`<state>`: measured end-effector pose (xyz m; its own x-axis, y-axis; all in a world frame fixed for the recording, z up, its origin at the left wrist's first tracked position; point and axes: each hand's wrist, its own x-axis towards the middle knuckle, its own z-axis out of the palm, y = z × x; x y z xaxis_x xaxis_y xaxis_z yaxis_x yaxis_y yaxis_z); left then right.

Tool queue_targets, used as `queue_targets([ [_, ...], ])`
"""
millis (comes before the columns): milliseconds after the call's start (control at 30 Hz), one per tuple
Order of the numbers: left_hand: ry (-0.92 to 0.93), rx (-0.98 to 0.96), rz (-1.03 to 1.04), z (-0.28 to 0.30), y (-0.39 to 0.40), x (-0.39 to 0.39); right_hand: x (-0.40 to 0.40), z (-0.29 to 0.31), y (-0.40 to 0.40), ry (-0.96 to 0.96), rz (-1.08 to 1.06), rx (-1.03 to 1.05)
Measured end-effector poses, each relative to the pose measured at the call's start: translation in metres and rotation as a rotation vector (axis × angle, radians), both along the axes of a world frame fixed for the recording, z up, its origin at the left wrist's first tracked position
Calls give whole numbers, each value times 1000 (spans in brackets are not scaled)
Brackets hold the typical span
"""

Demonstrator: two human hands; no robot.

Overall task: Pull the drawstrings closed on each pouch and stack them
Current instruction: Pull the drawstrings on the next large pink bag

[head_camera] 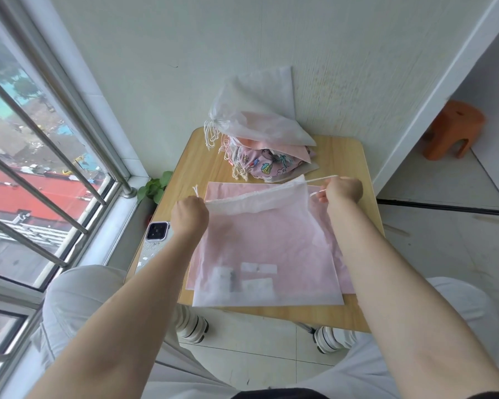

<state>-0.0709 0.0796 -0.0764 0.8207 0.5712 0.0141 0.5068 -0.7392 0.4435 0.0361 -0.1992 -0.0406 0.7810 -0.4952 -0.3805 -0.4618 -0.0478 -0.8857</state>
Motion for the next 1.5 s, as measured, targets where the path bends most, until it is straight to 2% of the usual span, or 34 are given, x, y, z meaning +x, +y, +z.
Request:
queue_targets([
  [67, -1, -37, 52, -1, 6, -1, -2, 0, -3, 15, -127, 313],
  [167, -20, -214, 149, 0, 7, 3, -11, 2, 5, -28, -85, 642],
  [233, -140, -587, 344, 0, 9, 12, -17, 6, 13, -56, -114, 837],
  [300, -336, -1126, 593, 2, 14, 18, -17, 6, 14, -48, -165, 1019],
  [333, -441, -1329, 696, 3, 15, 18, -15, 3, 15, -33, -193, 1047],
  [400, -601, -1569, 818, 6, 15, 16, -17, -1, 17, 5, -234, 1079],
  [467, -684, -1719, 864, 10, 12, 12, -19, -9, 19, 43, -229, 1070],
  [567, -714, -1859, 929, 16, 10, 10, -21, -21, 17, 62, -169, 909],
  [667, -678, -1798, 991, 16, 19, 7, -21, -17, 4, -12, -251, 615],
  [767, -758, -1791, 1020, 16, 30, 4, -18, -11, -12, -119, -351, 265],
  [867, -714, -1682, 870, 25, 18, 6, -27, -4, -7, -200, -54, -154],
  [933, -547, -1390, 639, 30, 5, 8, -35, 1, 2, -204, 197, -398],
  [1033, -292, -769, 170, 32, -10, 5, -37, 5, 11, -197, 495, -627],
  [1133, -223, -265, -151, 29, -18, 4, -38, 0, 22, -189, 712, -802],
  [1200, -218, -76, -247, 25, -23, 5, -41, 1, 25, -193, 766, -926],
  [1300, -201, 52, -304, 17, -22, 5, -43, 4, 25, -176, 770, -1012],
  [1367, -185, 100, -335, 12, -22, 4, -42, 3, 25, -135, 757, -969],
  [1433, -157, 94, -328, 9, -23, 3, -39, 2, 25, -63, 709, -765],
  [1500, -126, 65, -297, 6, -24, 3, -38, 2, 26, -13, 624, -410],
])
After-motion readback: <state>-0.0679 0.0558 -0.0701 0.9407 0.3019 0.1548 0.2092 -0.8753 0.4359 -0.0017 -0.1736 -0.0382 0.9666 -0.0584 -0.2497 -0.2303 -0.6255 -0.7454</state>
